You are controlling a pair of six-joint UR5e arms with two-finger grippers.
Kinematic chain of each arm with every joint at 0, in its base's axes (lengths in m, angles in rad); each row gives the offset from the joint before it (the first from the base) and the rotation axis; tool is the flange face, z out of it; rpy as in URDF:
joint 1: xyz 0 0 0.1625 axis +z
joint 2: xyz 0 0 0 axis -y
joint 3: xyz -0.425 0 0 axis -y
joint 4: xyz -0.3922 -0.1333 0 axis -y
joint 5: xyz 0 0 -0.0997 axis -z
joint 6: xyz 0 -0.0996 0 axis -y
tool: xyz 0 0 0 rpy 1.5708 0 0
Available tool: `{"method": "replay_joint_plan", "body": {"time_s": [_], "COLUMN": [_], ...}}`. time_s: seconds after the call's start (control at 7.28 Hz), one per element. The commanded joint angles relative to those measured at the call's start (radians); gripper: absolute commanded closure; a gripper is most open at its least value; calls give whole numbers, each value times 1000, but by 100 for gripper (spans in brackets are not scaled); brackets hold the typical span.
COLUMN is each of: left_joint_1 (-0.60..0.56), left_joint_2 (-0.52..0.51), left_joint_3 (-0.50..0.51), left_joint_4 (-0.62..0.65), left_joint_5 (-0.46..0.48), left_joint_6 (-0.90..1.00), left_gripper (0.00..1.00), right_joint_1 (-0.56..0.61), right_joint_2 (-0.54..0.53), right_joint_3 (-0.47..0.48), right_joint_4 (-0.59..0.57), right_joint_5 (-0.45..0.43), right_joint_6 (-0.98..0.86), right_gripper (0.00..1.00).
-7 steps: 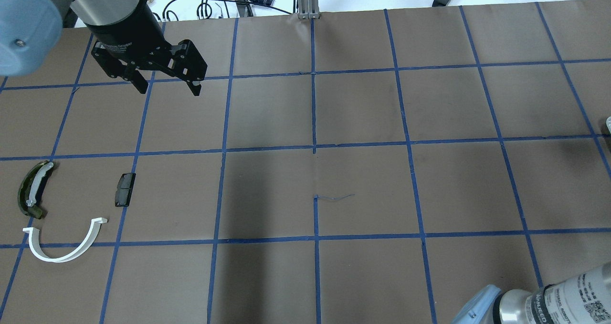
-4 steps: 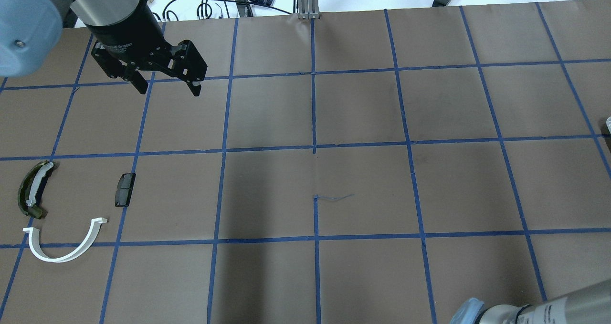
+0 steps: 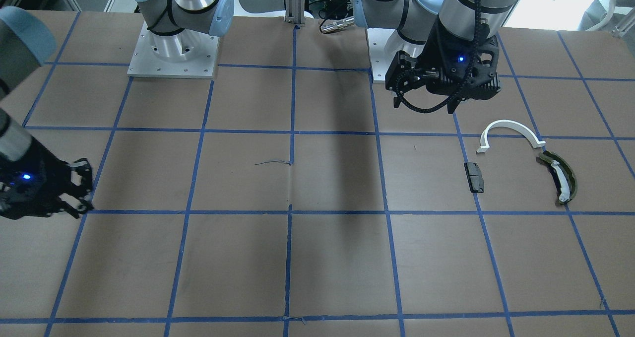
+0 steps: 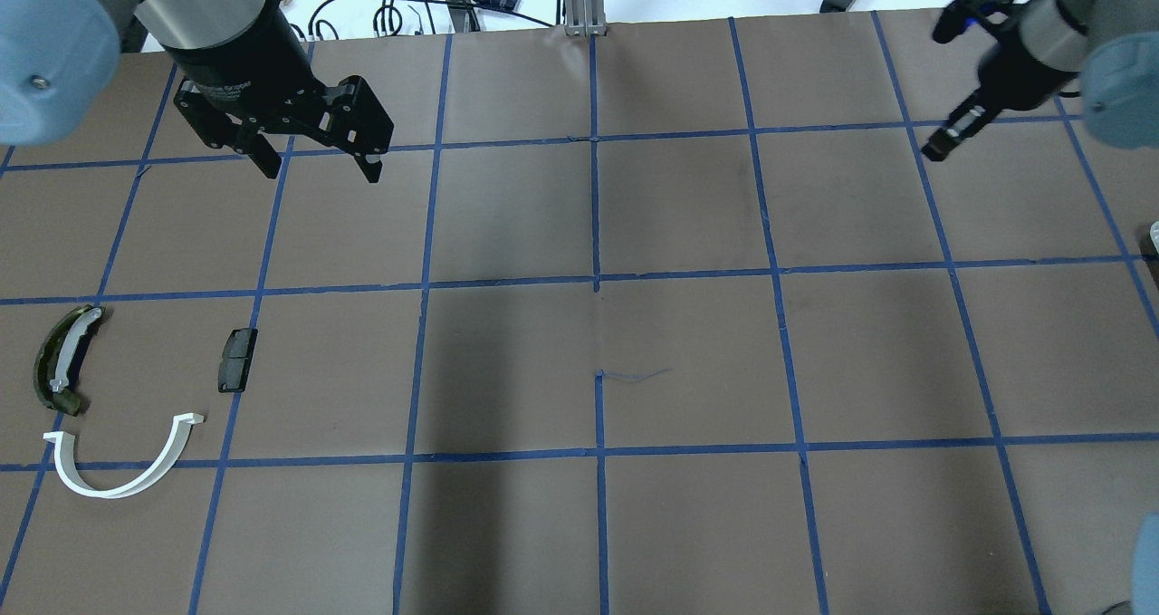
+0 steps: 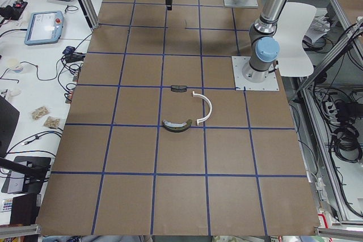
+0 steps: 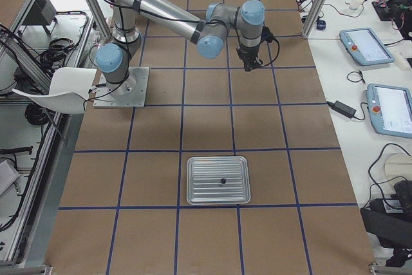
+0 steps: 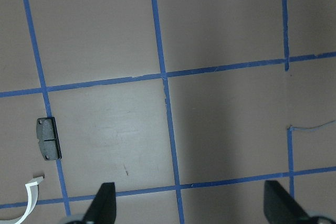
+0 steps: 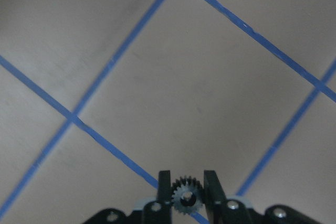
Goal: Place bearing gear from tray to pile
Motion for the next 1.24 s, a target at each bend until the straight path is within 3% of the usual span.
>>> {"method": "replay_joint_plan", "body": {"time_s": [0.0, 0.69, 1.1], "left_joint_1": [0, 0, 0], "left_joint_2": [0, 0, 0], "left_joint_3": [0, 0, 0], "left_joint_4": [0, 0, 0], "left_joint_5": [0, 0, 0], "left_joint_6": [0, 0, 0], "left_gripper": [0, 0, 0], "right_joint_1": [177, 466, 570], "right_joint_2": [51, 240, 286], "right_joint_3": [6, 3, 27], "right_joint_4": [-85, -408, -430], "right_joint_5": [7, -7, -19], "right_joint_6": [303, 913, 1020], "right_gripper": [100, 100, 95]}}
